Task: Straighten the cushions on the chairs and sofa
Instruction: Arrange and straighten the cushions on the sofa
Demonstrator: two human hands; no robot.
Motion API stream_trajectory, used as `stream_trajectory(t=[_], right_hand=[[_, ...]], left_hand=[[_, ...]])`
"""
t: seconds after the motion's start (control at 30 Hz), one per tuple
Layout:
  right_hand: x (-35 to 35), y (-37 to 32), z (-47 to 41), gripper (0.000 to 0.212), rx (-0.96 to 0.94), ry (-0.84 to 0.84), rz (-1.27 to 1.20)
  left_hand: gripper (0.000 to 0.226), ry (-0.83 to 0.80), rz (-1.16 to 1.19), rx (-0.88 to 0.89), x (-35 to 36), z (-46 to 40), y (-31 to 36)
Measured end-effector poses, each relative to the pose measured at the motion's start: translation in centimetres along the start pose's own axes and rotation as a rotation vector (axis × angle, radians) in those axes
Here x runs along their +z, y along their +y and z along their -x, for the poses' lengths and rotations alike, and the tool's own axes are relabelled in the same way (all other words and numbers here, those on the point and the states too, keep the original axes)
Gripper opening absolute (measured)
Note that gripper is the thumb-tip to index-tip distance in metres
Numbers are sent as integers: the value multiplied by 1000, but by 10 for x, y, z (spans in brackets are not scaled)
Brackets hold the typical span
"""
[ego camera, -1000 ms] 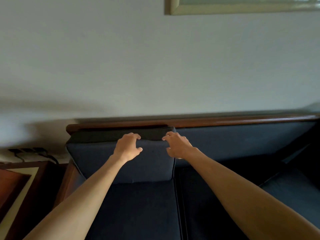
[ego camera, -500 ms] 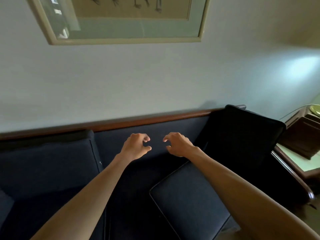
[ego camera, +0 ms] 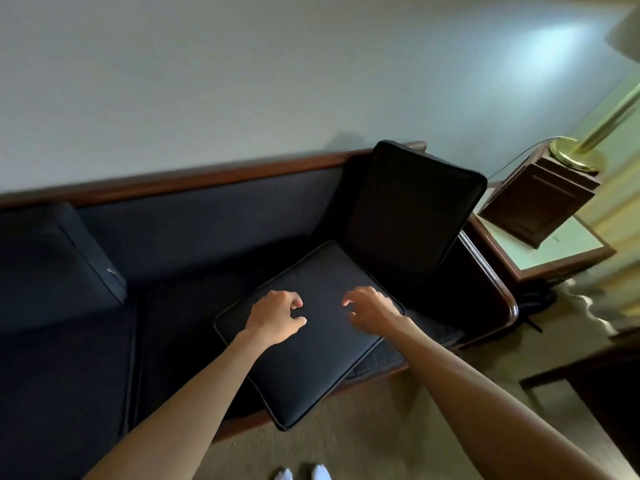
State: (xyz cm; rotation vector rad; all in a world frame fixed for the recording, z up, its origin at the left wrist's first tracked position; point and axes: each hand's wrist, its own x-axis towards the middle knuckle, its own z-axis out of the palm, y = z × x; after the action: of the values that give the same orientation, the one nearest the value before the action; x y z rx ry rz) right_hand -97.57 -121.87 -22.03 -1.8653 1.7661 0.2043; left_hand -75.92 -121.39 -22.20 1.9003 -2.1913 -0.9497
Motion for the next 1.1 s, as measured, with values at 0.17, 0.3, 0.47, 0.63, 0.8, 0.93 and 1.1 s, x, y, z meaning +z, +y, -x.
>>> stream_trajectory(t=[0.17,0.3,0.47,0.63,0.8,0.93,1.1], right_hand=[[77,60,-5,35,135,-46,-109],[140,105,-26,35,236,-106,-270],[198,148,-68,63,482,-102,-687],[242,170,-113,59,715,-80,-1174],[257,169,-128,82,750,-182,-1458],[260,167,-141,90,778,-188,-1513],[244,158,-137,93,818,-220,-1505]], left_hand=[[49,-36,-104,-22,109,5,-13],[60,-45,-181,-29,197,2,-23],[83,0,-350,-23,272,-22,-28],[99,11,-402,-71,328,-45,-36],[90,48,-462,-86,348,-46,-42],[87,55,-469,-111,350,-47,-42],[95,102,-457,-135,343,-39,-38]])
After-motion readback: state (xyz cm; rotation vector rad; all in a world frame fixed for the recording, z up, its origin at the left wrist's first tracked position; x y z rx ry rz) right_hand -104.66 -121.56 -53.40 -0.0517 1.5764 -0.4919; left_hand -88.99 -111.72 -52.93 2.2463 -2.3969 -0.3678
